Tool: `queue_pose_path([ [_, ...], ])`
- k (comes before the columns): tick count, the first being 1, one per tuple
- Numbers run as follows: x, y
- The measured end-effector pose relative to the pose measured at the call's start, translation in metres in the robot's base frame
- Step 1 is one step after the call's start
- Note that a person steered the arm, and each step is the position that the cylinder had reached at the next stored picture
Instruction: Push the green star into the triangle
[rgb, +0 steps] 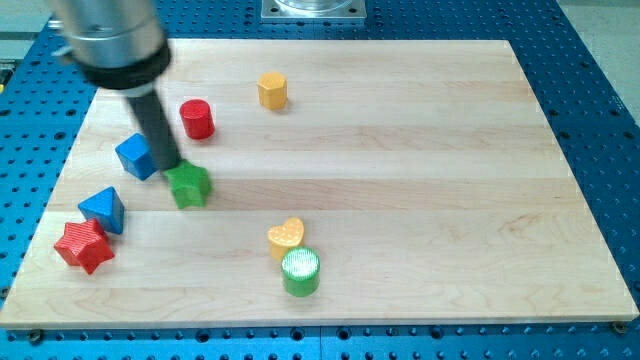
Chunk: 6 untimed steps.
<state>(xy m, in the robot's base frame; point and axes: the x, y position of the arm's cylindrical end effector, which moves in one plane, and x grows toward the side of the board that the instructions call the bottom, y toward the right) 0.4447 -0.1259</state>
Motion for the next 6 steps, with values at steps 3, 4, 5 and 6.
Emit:
queue_pose_path([
  [3, 0.064, -0.032],
  [4, 0.027, 0.010],
  [5, 0.026, -0.038],
  [6, 0.027, -0.081],
])
